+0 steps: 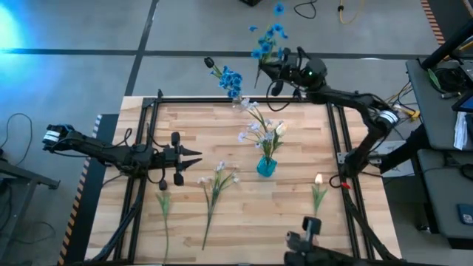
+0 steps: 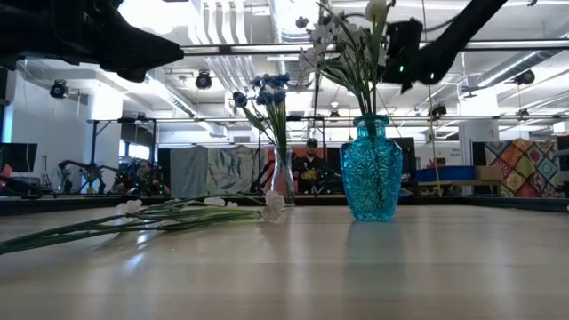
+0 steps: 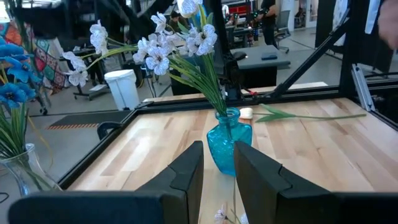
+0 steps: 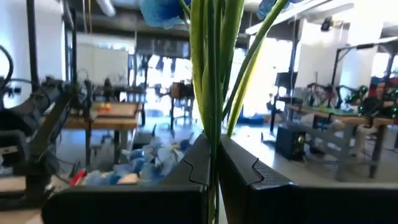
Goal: Sort flowers into vase by color
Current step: Put the blue flower into the transparent vase
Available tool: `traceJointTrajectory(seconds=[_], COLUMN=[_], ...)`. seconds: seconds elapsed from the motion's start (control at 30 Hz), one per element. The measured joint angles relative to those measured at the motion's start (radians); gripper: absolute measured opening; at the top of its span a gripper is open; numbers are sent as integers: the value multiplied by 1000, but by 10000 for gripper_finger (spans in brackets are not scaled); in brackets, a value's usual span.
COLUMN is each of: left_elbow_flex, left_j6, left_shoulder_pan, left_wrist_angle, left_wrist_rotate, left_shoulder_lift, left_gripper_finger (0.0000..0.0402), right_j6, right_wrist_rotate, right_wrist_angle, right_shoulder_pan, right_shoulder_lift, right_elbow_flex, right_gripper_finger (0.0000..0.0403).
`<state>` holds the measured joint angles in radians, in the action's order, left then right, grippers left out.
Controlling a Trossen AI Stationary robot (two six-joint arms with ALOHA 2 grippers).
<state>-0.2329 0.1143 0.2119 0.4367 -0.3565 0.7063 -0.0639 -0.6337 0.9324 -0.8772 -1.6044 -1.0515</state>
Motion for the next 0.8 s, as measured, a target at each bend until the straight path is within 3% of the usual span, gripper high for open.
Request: traceJointTrajectory(seconds=[0.13, 0.37, 0.8], left_elbow_flex=[0, 0, 0], left_j6=[0, 0, 0], left_shoulder_pan=[0, 0, 0], left_wrist_angle=[0, -1, -1], left_wrist_rotate=[0, 0, 0], left_shoulder_lift=[0, 1, 1], left_gripper_finger=[75, 75, 75], right_j6=[-66, -154, -146], right_wrist_rotate=[42, 63, 164], right_wrist_angle=[205, 380, 409], right_shoulder_pan=[-2, 2, 58], right_shoulder_lift=[-104, -226, -262], right_elbow_flex=[31, 25, -13], right_gripper_finger=[9, 9, 9])
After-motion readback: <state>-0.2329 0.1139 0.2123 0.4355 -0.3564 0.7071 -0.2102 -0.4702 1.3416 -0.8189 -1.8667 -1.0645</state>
